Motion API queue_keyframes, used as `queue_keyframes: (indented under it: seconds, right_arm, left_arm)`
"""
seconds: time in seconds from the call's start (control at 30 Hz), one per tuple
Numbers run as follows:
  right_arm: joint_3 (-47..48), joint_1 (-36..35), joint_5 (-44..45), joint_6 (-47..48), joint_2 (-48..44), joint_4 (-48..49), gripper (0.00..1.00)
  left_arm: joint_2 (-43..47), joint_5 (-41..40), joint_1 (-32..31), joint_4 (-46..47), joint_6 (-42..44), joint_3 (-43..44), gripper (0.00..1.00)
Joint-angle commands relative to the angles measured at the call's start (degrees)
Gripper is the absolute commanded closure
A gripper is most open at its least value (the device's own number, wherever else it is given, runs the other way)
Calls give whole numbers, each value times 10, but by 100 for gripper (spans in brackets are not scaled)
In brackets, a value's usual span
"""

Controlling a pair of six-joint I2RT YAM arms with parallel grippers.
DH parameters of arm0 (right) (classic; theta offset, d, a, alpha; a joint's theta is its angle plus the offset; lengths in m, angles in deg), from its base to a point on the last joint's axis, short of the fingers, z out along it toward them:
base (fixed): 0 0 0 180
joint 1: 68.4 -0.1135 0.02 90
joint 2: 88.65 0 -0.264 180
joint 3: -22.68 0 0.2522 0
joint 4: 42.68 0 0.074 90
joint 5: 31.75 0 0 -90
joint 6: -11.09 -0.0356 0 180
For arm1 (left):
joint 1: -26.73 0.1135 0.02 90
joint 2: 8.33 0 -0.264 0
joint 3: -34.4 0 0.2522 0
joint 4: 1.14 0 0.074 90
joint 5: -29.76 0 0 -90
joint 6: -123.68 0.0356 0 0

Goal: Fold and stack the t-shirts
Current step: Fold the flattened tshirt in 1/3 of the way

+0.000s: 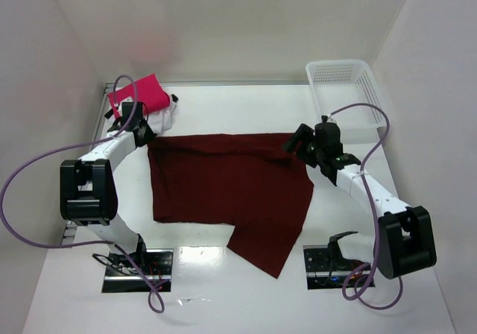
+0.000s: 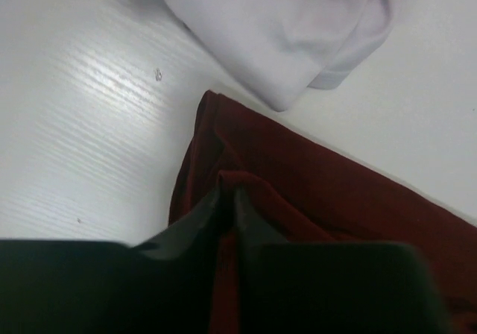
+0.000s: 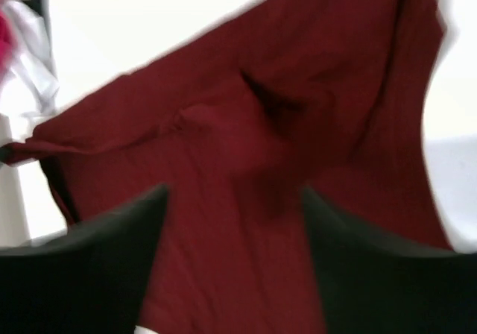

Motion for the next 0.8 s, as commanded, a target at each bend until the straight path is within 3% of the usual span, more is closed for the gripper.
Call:
queue_keyframes:
  seconds: [0.0, 0.1, 0.4, 0.6, 0.77]
  right_arm:
    - [11, -9, 12, -1, 9, -17, 11]
    - [46, -9, 32, 4, 9, -26, 0]
    - [111, -9, 25, 26, 119, 13, 0]
    - [149, -18, -8, 49, 222, 55, 8]
    - [203, -51, -16, 67, 308, 55, 29]
  left_arm:
    - [44, 8, 3, -13, -22, -4, 51]
    - [92, 14, 3, -8, -22, -10, 36]
    - [132, 71, 3, -6, 3, 13, 31]
    - [132, 160, 3, 22, 14, -14, 37]
    - [102, 176, 0, 22, 20, -21, 52]
